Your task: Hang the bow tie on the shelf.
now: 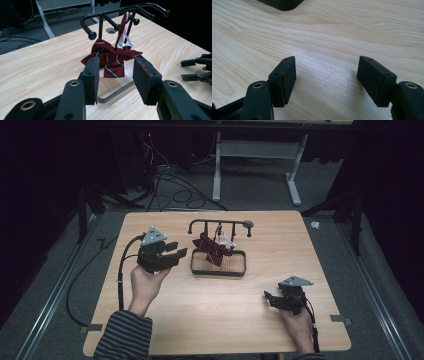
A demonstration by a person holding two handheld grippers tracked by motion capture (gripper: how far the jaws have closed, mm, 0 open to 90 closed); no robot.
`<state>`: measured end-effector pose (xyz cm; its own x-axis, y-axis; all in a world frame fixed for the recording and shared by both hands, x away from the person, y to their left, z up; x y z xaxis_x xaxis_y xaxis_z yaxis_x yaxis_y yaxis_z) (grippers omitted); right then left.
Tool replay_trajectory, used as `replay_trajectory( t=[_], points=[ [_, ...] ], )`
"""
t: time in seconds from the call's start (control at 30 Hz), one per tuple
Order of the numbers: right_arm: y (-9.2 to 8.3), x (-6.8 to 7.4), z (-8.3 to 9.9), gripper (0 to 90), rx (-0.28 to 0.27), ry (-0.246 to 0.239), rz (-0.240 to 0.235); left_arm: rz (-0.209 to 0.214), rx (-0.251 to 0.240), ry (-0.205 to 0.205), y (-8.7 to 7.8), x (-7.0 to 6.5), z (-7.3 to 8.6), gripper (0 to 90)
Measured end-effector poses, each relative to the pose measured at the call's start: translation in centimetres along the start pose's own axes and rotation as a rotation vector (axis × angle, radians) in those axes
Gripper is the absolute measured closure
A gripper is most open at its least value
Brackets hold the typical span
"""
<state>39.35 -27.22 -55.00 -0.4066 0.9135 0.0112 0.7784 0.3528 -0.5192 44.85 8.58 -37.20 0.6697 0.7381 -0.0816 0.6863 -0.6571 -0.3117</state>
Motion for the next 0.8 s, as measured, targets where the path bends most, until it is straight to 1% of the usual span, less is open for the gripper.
replay_trajectory(
  t=[0.43,0.6,0.8],
  points=[
    [0.0,0.0,0.0,32.9,0.001,-0.001,0.001,-0.021,0.0,-0.028,-1.5,0.6,1.2,56.6],
    [0.0,0.0,0.0,32.8,0.001,-0.001,0.001,-0.04,-0.006,-0.037,-2.2,1.0,1.7,56.5],
    [0.0,0.0,0.0,32.8,0.001,-0.002,0.002,-0.048,-0.008,-0.045,-2.7,1.2,2.2,56.5]
  ],
)
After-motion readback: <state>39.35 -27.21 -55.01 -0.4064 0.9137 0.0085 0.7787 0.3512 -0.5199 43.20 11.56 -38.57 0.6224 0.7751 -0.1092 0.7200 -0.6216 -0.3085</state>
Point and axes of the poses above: each handheld gripper's, and its own axes: y roughly forward along the jaws, z roughly out of its underside, x roughly to its left, the point moved 7 cm from there along y, roughly forward along the jaws, and after that the axes turned 12 degrees about -x, right-handed, at the moved point
